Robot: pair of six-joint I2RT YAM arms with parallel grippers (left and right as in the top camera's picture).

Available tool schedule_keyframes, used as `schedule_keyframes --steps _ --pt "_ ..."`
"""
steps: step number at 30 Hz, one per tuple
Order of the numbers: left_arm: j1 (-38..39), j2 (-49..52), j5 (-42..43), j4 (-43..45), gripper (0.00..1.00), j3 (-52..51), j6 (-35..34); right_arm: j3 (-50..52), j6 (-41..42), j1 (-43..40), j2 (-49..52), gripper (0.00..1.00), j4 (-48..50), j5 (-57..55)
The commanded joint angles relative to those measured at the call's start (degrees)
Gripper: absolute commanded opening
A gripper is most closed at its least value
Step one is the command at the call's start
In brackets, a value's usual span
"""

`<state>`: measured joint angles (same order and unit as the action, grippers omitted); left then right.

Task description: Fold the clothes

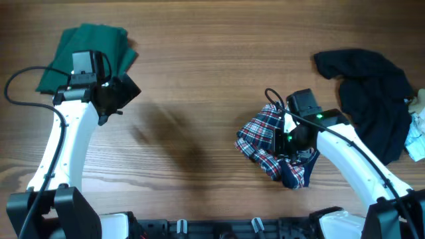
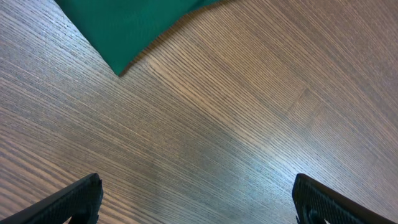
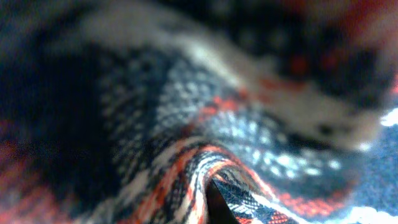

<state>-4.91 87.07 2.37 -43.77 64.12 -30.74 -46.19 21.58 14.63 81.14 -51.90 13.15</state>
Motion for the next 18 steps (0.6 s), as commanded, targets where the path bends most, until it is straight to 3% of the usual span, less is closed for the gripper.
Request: schedule_keyframes --steps 1,2,6,7,9,11,12,14,18 --pt "0.31 0.33 -1.03 0.15 0.98 -0.26 0.72 0.68 9.9 2.71 -0.52 0.05 0.24 -4.15" --pt "0.31 0.33 -1.03 0.31 0.98 -0.26 0.72 -0.31 8.94 2.71 -0.83 0.12 0.24 -3.98" --pt "0.31 0.33 -1.01 0.48 0.98 -0.26 0.72 -7.67 3.45 2.71 -5.49 0.69 -1.38 -1.31" --pt "0.31 0.33 -1.01 0.48 0.98 -0.26 0.72 -9.09 2.38 2.71 -7.08 0.74 -1.73 -1.36" --pt "0.31 0.33 -1.01 0.57 0.98 -0.26 0.72 -9.42 2.38 2.71 -8.37 0.69 -0.79 -3.41" --pt "0.31 0.33 -1.01 0.57 0.99 -0.26 0.72 -9.18 2.36 2.71 -7.76 0.54 1.81 -6.16" --pt "0.31 0.33 -0.98 0.63 0.98 -0.26 0.7 -8.59 2.38 2.71 -6.47 0.31 4.59 -8.35" --pt "0.31 0.33 -0.98 0.63 0.98 -0.26 0.72 -7.89 2.38 2.71 -1.7 0.06 7.93 -9.31" --pt "0.31 0.33 -0.98 0.5 0.98 -0.26 0.72 -7.87 2.08 2.82 14.53 0.04 11.06 -6.73"
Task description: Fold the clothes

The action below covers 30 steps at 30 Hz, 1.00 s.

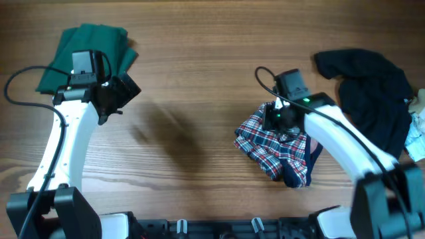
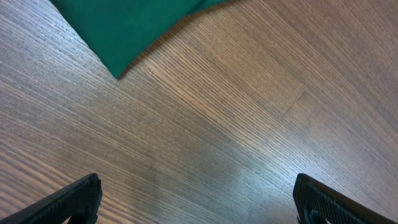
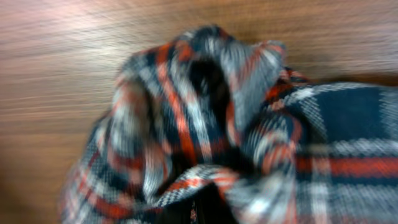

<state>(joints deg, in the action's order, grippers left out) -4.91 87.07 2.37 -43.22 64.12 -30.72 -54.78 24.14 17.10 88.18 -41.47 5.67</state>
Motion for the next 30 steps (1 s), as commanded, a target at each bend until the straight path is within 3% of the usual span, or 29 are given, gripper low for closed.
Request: schedule_keyframes --steps 1,6,7,8,10,11,13,14,18,23,27,30 --pt "0.31 0.33 -0.98 -0.04 0.99 -0.26 0.7 0.74 -1.75 0.63 11.13 0.04 1.86 3.52" --pt "0.31 0.33 -0.96 -0.02 0.99 -0.26 0.72 0.09 -1.73 2.38 9.64 0.04 4.52 7.39" --pt "0.31 0.33 -0.57 -0.02 0.99 -0.26 1.31 -1.27 -2.62 2.38 7.17 0.12 3.61 8.57" --pt "0.31 0.33 1.95 0.04 0.99 -0.26 3.93 -4.0 -3.19 2.38 3.58 0.27 1.42 9.44" --pt "0.59 0.39 7.91 -0.17 0.99 -0.26 9.2 -8.66 -3.19 2.36 -2.75 0.66 -2.78 9.46" --pt "1.14 0.39 8.85 -0.33 0.98 -0.26 10.47 -11.3 -3.17 2.32 -6.08 0.78 -5.42 9.18" --pt "3.41 0.39 9.2 -0.44 1.0 -0.26 11.13 -15.65 -2.95 2.29 -11.72 0.88 -8.9 7.1" --pt "5.18 0.39 11.15 -0.31 1.0 -0.26 13.64 -16.96 -2.95 1.88 -14.97 0.99 -9.7 5.42" --pt "13.31 3.1 18.82 2.56 1.0 -0.26 18.64 -17.4 -3.8 -3.06 -22.49 1.0 -12.39 4.0" --pt "26.64 17.53 29.92 16.52 1.0 -0.04 24.7 -17.4 -9.4 -5.77 -26.58 1.0 -16.26 5.33" --pt "31.91 22.25 37.75 21.66 1.0 0.85 30.18 -17.4 -9.42 -5.77 -30.86 1.0 -15.98 5.31" --pt "32.72 22.25 41.09 26.58 1.0 0.85 30.32 -17.4 -9.6 -5.77 -34.69 1.0 -16.02 5.31"
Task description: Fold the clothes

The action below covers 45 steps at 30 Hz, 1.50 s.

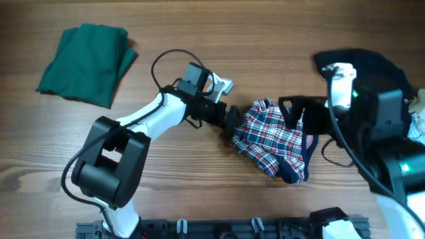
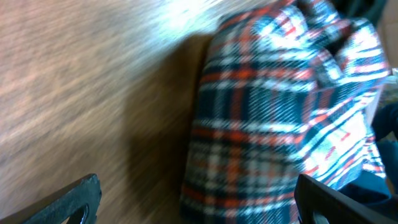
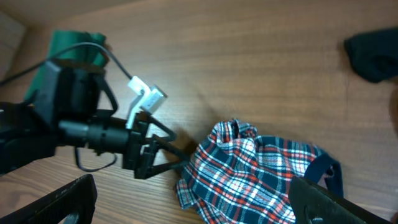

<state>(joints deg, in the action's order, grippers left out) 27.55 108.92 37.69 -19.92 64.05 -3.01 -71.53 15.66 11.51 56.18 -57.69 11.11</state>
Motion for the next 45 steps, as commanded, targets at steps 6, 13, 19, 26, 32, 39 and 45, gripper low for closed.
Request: schedule_keyframes --steps 6,13,19,26,32,39,45 --pt "3.72 1.25 9.84 9.11 1.0 0.9 4.11 -1.77 -0.61 -0.17 -8.63 1.0 0.02 -0.13" --pt "6.88 8.24 7.28 11.76 1.0 0.9 3.58 -2.51 -0.57 -0.17 -10.43 1.0 -2.23 0.96" --pt "13.53 8.92 13.77 16.15 0.79 0.92 -0.92 -2.51 -0.46 -0.17 -10.45 1.0 -2.69 0.96" --pt "8.79 8.92 12.81 25.42 0.04 0.92 -20.72 -2.51 -0.46 -0.17 -10.45 1.0 -4.5 0.94" --pt "-13.11 8.92 8.13 17.81 0.04 0.9 -34.12 -2.51 -0.48 -0.17 -10.45 1.0 -4.59 0.92" --pt "-19.54 8.9 5.51 15.28 0.2 0.9 -34.49 -2.49 -0.48 -0.17 -10.45 1.0 -4.5 0.94" --pt "-13.77 8.98 2.12 10.78 0.9 0.83 -19.69 -2.51 -0.31 -0.17 -10.45 1.0 -4.52 0.96"
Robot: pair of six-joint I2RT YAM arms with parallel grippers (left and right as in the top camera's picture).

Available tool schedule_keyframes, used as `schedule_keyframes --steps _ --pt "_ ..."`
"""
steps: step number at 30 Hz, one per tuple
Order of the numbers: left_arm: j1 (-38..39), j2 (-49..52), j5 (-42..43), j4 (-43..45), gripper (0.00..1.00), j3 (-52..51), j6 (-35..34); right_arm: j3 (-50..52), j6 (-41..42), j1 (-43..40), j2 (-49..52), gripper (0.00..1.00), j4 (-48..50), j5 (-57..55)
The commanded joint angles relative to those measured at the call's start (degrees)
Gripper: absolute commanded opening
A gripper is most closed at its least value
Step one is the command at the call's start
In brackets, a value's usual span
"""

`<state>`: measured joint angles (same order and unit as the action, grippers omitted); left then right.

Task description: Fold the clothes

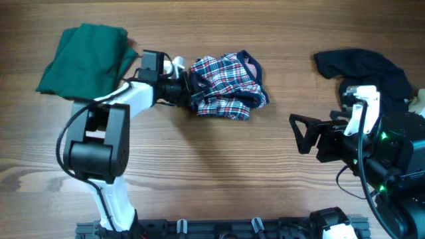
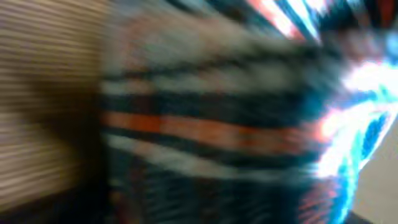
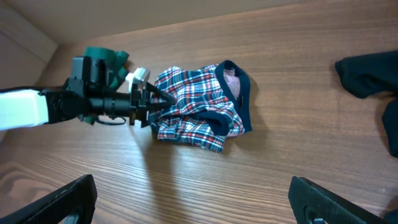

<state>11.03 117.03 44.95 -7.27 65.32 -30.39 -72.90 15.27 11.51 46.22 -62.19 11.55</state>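
Observation:
The plaid shorts (image 1: pixel 226 86) lie bunched at the back of the table, left of centre, their navy waistband (image 3: pixel 239 93) turned to the right. My left gripper (image 1: pixel 188 88) reaches in from the left and is shut on the shorts' left edge; the left wrist view is filled with blurred plaid cloth (image 2: pixel 217 124). The folded green cloth (image 1: pixel 86 56) rests at the back left, just behind the left arm. My right gripper (image 1: pixel 299 135) hangs high over the right front, open and holding nothing, its fingertips (image 3: pixel 78 199) wide apart.
A dark crumpled garment (image 1: pixel 368 70) lies at the back right, with a pale cloth (image 1: pixel 418 113) at the right edge. Bare wood table (image 1: pixel 212 166) spans the middle and front.
The plaid shorts have moved from right of centre to the back, left of centre, next to the green cloth. My left gripper, then open at their edge, is now shut on them. The right gripper has drawn back rightward.
First my right gripper was buried in the plaid shorts right of centre while the left hung open by the green cloth. Then the right had let go and lifted, and the left had reached the shorts' left edge. Now the left holds them near the green cloth.

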Motion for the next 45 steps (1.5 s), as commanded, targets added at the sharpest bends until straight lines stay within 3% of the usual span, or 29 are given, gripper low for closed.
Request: schedule_keyframes --steps 1,4,6,9,10,12,16,20,27,30,34,37,39,45 --pt "3.26 0.9 -7.26 -2.43 0.93 -0.44 8.0 -1.11 0.37 -0.17 -0.48 1.0 -0.07 0.52" --pt "3.74 0.9 -9.46 -1.33 0.97 -0.44 9.25 -1.14 1.46 -0.17 -0.48 1.0 -0.07 0.52" --pt "5.18 0.96 -9.4 1.36 0.93 -0.44 9.22 -1.11 1.46 -0.17 -0.48 1.0 -0.07 0.55" --pt "9.86 1.31 -8.81 4.55 0.54 -0.44 9.27 -1.11 1.49 -0.17 -0.48 1.0 -0.07 0.55" --pt "11.8 1.64 -8.81 6.03 0.32 -0.44 9.25 -1.11 1.7 -0.17 -0.48 1.0 -0.09 0.57" --pt "15.02 1.95 -8.83 9.62 0.04 -0.44 9.18 -1.14 1.68 -0.17 -0.48 1.0 -0.26 1.44" --pt "13.66 1.36 -4.96 15.13 0.04 -0.42 5.09 -1.11 1.66 -0.17 -0.48 1.0 -1.42 1.4" --pt "5.97 -5.38 -0.37 17.18 0.04 -0.31 -6.1 -1.11 1.36 -0.17 -0.46 1.0 -1.29 1.38" --pt "-4.2 -19.19 -1.11 20.85 0.04 -0.31 -17.29 -0.9 1.38 -0.17 -0.42 1.0 -1.51 1.38" --pt "-10.23 -24.17 -6.29 24.55 0.04 -0.31 -22.58 -0.9 1.38 -0.17 -0.42 1.0 -2.01 1.4" --pt "-16.63 -24.79 -15.72 24.7 0.04 -0.31 -22.51 -0.9 1.25 -0.17 -0.42 1.0 -3.34 1.4" --pt "-19.71 -24.79 -22.05 32.39 0.04 -0.31 -12.48 -0.9 1.33 -0.17 -0.42 1.0 -3.28 1.4" --pt "-22.34 -24.79 -28.3 33.55 0.04 -0.31 -11.47 -0.9 1.42 -0.17 -0.42 1.0 -3.28 1.4" --pt "-32.85 -23.89 -25.86 33.22 0.04 -0.37 -4.28 -0.9 1.44 -0.17 0.61 1.0 -3.13 2.01"
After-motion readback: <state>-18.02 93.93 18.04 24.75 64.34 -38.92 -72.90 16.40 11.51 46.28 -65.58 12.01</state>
